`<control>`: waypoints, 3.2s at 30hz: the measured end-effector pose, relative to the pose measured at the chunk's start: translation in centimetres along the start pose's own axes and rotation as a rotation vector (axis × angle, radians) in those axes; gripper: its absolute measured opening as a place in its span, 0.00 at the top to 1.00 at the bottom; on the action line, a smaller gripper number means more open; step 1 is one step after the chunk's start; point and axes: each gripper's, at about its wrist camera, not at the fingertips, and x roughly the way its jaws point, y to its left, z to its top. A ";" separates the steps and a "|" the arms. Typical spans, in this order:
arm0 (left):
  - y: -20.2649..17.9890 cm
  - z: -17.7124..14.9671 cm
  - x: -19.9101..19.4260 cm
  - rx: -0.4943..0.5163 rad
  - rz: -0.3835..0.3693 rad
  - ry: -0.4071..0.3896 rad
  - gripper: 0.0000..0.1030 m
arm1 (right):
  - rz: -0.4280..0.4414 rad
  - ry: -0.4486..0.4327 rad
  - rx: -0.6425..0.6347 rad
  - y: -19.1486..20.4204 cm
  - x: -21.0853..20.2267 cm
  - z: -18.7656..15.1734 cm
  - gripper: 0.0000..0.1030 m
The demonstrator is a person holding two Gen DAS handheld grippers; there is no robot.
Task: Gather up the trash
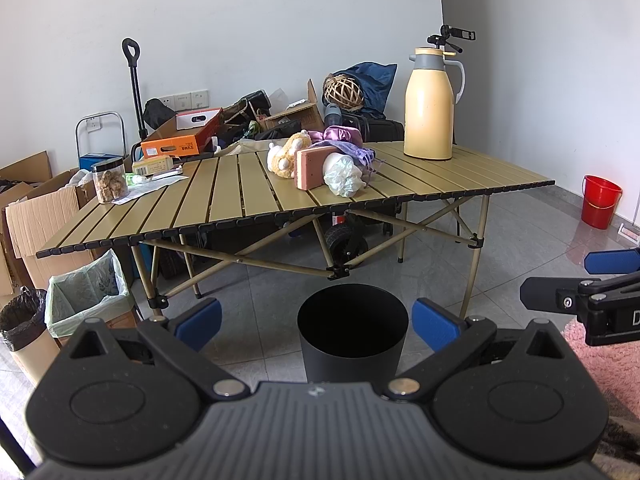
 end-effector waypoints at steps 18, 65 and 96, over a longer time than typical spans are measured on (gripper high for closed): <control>0.0 0.0 0.0 0.001 0.000 -0.001 0.00 | 0.000 -0.002 0.000 0.1 0.0 0.1 0.00; 1.4 4.1 5.9 -0.029 0.009 -0.045 0.00 | -0.029 -0.021 0.003 -1.9 6.5 3.7 0.00; 3.6 12.6 19.9 -0.093 0.063 -0.133 0.00 | -0.071 -0.130 0.001 -4.1 20.1 12.2 0.00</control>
